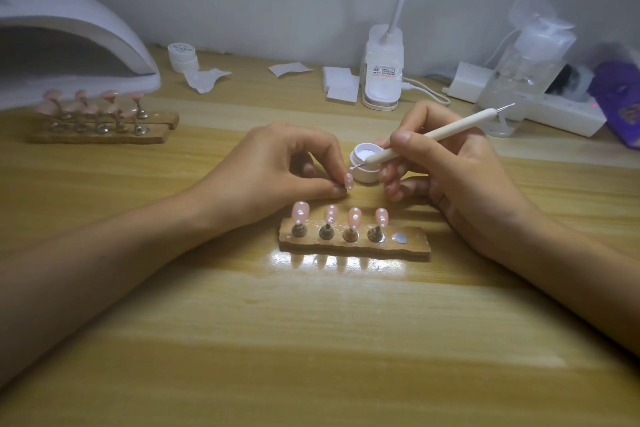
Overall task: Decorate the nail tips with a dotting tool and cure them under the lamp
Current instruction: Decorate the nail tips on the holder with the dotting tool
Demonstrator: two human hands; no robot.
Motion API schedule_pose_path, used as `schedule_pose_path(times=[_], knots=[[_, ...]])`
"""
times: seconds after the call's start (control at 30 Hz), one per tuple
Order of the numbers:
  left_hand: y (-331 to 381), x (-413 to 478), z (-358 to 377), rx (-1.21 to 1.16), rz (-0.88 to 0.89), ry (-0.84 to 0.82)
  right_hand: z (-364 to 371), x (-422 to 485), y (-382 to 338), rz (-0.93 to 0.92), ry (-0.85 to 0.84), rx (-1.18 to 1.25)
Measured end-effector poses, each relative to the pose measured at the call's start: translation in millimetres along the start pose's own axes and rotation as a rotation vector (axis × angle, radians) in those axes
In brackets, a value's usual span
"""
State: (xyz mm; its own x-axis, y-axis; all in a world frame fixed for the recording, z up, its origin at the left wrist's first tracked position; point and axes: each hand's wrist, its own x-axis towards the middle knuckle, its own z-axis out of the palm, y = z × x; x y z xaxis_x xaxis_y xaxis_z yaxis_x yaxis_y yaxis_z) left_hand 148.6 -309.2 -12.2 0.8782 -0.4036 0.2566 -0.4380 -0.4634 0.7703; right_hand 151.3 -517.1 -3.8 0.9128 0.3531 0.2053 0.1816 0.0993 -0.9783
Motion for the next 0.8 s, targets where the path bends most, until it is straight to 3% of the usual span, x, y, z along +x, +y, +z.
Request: schedule_pose_path(times=[0.8], knots=[[-1.0, 0.6, -0.1, 0.002, 0.001, 0.003, 0.2, -0.9, -1.1, -0.003, -0.014, -0.019]])
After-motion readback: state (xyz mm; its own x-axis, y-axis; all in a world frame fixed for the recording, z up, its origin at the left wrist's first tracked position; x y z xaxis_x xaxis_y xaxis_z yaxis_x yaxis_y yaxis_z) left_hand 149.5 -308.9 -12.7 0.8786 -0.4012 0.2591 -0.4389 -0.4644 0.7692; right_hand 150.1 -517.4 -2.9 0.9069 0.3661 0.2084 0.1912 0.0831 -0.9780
